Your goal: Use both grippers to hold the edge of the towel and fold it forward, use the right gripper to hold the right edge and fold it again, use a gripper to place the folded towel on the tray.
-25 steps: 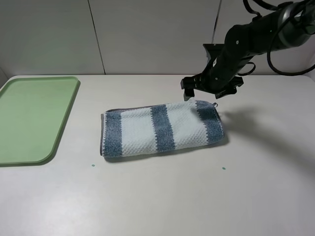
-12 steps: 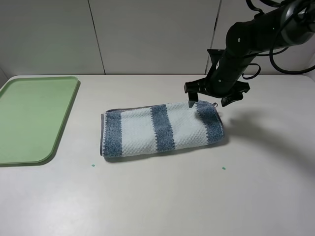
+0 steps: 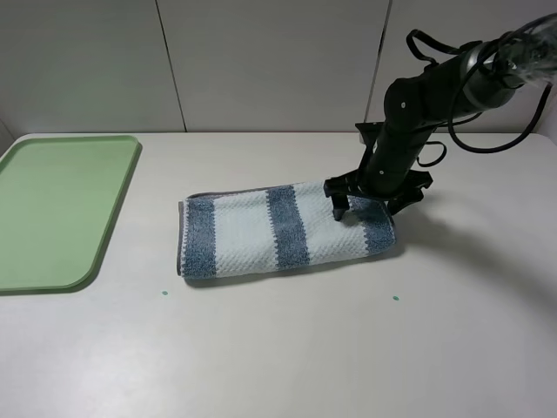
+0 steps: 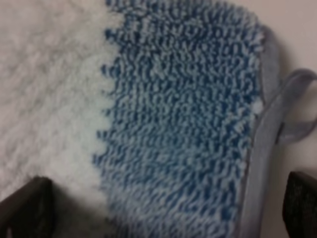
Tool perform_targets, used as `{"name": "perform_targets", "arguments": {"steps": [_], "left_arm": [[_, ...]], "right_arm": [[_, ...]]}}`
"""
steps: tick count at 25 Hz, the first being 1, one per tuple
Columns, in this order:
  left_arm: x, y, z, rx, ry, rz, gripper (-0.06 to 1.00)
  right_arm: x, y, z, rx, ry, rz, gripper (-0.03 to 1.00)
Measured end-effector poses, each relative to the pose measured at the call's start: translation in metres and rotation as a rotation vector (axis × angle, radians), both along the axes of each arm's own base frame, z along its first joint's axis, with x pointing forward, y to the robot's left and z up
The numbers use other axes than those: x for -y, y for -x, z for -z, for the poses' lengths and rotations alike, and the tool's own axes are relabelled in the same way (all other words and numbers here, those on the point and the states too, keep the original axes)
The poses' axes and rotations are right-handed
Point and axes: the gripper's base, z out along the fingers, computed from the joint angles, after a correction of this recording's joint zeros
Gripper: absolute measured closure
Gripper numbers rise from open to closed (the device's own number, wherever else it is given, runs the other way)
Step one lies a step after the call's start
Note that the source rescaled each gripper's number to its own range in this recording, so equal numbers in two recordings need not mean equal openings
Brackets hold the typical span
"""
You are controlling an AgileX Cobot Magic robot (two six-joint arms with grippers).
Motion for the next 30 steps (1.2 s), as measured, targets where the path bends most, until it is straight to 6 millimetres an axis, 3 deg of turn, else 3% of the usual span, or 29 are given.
{"name": "perform_targets", "arguments": {"steps": [16,19,24,25,30], "left_arm": [[0.0,0.0,0.0,-0.002,0.0,0.0,-0.05],[0.0,0.0,0.0,-0.002,0.0,0.0,-0.05],[0.0,0.0,0.0,-0.002,0.0,0.0,-0.05],[0.0,0.0,0.0,-0.002,0.0,0.0,-0.05],[0.0,0.0,0.0,-0.002,0.0,0.0,-0.05]], "right_arm": [[-0.001,-0.003,0.019,-0.018,0.012,-0.01,-0.03],[-0.002,-0.004,0.019,-0.009,0.007,-0.012,0.16],[-0.008,-0.005,0.02,0.003,-0.031,0.009,0.82],[-0.009,-0.004,0.02,0.002,-0.033,0.012,0.89],[-0.009,-0.005,0.02,0.0,-0.033,0.013,0.89]]}}
